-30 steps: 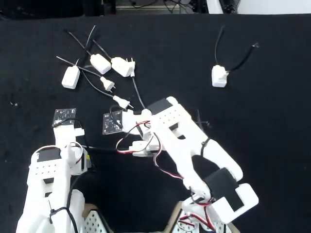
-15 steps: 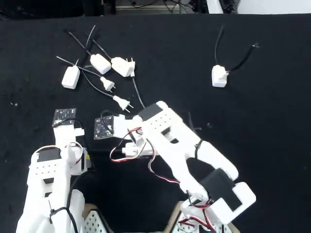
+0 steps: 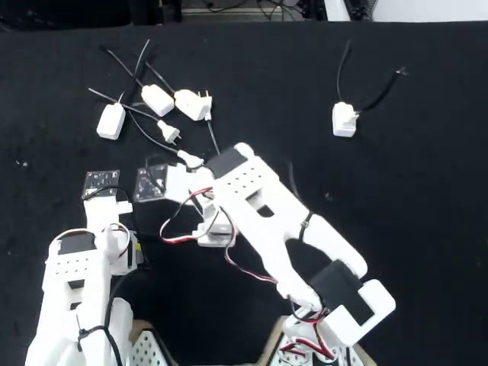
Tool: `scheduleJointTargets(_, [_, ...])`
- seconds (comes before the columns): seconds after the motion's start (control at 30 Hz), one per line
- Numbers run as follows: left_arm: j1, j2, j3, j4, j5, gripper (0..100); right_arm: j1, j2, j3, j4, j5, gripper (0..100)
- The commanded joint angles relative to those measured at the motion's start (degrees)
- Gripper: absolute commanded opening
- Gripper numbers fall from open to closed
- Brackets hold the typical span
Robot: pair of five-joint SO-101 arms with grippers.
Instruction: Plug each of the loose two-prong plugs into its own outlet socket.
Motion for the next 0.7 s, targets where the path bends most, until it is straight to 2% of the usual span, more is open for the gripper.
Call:
scheduleJointTargets(0.0, [0.0,-0.9,-0.1,-0.7,-0.3,20,-0.8,-0.6,-4.1,0.8,-2.6,24.6])
scheduleJointTargets(0.3, [0.0,-0.9,-0.1,-0.7,-0.3,20,-9.9,-0.4,-1.7,1.8,-6.9,24.4])
scheduleJointTargets(0.5, [0.0,-0.9,-0.1,-0.7,-0.3,20,-9.5,0.0,1.0,1.8,-6.9,24.4])
scheduleJointTargets(0.67, [0.0,-0.9,-0.1,-0.7,-0.3,20,-9.1,-0.2,6.2,-3.0,-6.9,24.4])
